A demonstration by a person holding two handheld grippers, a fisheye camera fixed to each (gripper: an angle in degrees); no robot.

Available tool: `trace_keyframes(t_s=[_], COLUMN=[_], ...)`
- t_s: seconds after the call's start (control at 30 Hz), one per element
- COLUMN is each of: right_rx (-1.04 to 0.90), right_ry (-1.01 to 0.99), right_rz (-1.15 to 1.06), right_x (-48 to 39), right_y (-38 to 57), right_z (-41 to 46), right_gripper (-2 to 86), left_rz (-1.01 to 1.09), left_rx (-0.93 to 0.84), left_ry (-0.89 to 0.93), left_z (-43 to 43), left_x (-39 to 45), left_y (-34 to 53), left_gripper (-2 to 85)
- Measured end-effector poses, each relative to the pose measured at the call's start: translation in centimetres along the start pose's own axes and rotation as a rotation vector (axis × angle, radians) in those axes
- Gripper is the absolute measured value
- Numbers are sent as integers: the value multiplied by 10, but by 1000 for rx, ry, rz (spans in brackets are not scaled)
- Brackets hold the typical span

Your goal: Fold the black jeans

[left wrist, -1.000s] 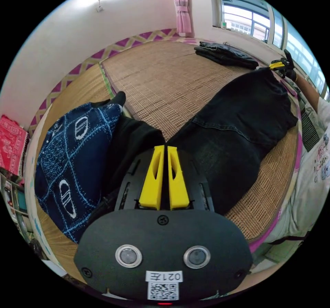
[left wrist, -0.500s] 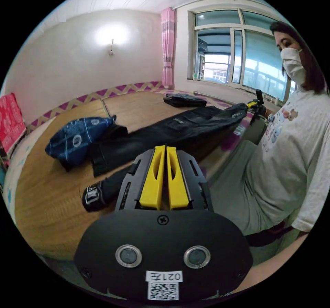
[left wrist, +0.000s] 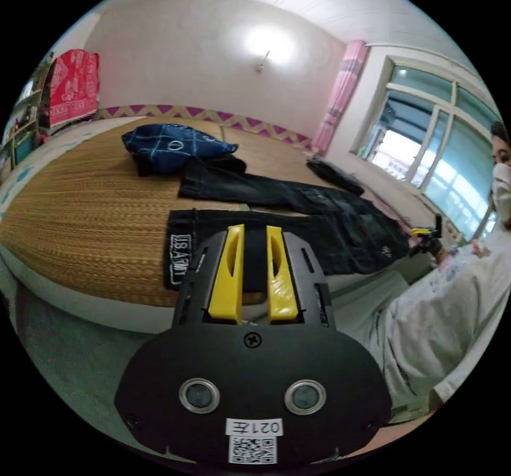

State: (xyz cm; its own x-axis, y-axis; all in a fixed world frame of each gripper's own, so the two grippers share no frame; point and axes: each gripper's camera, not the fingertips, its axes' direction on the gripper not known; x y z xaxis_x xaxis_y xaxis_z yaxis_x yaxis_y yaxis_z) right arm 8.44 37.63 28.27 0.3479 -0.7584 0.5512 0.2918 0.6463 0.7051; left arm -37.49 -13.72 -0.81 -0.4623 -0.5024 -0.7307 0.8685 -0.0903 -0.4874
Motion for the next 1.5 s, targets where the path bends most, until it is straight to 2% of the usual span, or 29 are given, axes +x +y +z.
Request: trace_keyframes(t_s=[0.1, 0.17, 0.4, 0.6, 0.67, 0.73, 0.83, 0.93, 1.03, 1.1, 1.2, 1.37, 1.5], right_rx=[-16, -37, -120, -187, -185, -149, 16, 146, 167, 249, 380, 419, 428], right_ry=[119, 87, 37, 55, 76, 112, 196, 231, 260, 344, 260, 121, 96], right_rz=[-10, 15, 88, 86, 91, 119, 217, 371, 552, 774, 996, 1045, 1117], right_x=[14, 26, 50, 56, 58, 58, 48, 36, 31, 31, 39, 61, 89], right_y=[-22, -25, -29, -33, -33, -29, -13, 19, 59, 102, 155, 172, 174], right_z=[25, 43, 58, 61, 57, 43, -8, -53, -78, -101, -116, -107, -107], right_gripper=[43, 25, -5, -7, -7, -4, 6, 56, 83, 83, 86, 90, 87], left_rz=[-41, -105, -150, -178, -205, -237, -232, -292, -393, -469, -536, -627, -639], left_rx=[-194, -168, -204, -92, 58, 97, 102, 97, 111, 125, 114, 93, 88], left_ry=[-118, -222, -162, -207, -179, -189, -263, -222, -147, -117, -69, -8, 6], left_z=[48, 49, 33, -14, -57, -84, -116, -136, -149, -155, -155, -153, -156], left_x=[-20, -39, -82, -87, -81, -68, -30, -11, -4, -4, -6, -21, -25], left_y=[-32, -47, -89, -83, -70, -60, -43, -24, -4, 9, 25, 34, 31], left_gripper=[44, 7, -9, -9, -9, -8, -2, 26, 52, 58, 63, 63, 61])
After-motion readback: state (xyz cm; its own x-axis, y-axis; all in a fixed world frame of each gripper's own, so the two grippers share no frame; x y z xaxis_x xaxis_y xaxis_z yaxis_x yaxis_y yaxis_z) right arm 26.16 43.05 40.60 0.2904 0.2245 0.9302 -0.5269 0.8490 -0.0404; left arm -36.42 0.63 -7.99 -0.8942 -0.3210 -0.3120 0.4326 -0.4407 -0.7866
